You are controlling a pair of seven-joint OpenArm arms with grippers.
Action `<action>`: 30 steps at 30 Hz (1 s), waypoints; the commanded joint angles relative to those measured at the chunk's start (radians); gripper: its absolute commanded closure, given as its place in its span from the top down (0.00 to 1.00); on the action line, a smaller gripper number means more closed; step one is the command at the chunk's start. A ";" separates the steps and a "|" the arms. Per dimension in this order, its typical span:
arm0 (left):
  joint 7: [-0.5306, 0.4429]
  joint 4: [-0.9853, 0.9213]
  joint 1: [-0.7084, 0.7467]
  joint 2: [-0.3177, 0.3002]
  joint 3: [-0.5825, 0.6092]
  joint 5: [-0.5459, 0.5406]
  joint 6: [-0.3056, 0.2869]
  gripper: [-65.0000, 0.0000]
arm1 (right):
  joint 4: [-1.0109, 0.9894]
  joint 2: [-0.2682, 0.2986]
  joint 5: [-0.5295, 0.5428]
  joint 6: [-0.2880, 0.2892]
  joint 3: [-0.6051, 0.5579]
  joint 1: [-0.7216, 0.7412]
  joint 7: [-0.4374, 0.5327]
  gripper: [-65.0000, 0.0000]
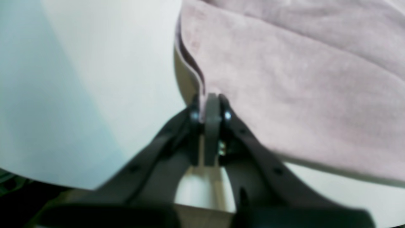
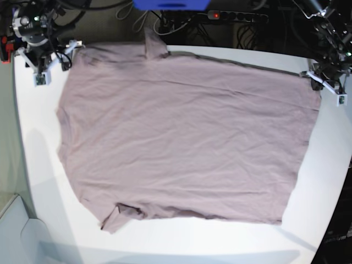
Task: Layout the t-shirt on the table in an organized manner, then fold the t-shirt properly
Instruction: 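Grasp the collar-end corners of the shirt with both grippers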
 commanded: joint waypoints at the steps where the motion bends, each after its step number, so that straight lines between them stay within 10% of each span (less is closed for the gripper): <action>1: 0.032 0.003 0.002 -0.006 0.002 0.018 0.002 0.00 | 0.016 0.006 0.001 -0.004 0.002 0.018 0.013 0.35; 6: 0.035 0.003 0.005 -0.006 0.002 0.018 0.002 0.00 | -0.060 0.006 0.001 -0.004 0.001 0.102 0.012 0.00; 18: 0.035 0.003 0.011 -0.006 -0.004 0.018 0.002 0.00 | -0.308 0.012 0.001 -0.004 -0.001 0.202 0.013 0.00; 30: 0.037 0.005 0.011 0.024 -0.004 0.017 0.002 0.00 | -0.624 0.237 0.000 -0.004 0.005 0.358 0.021 0.00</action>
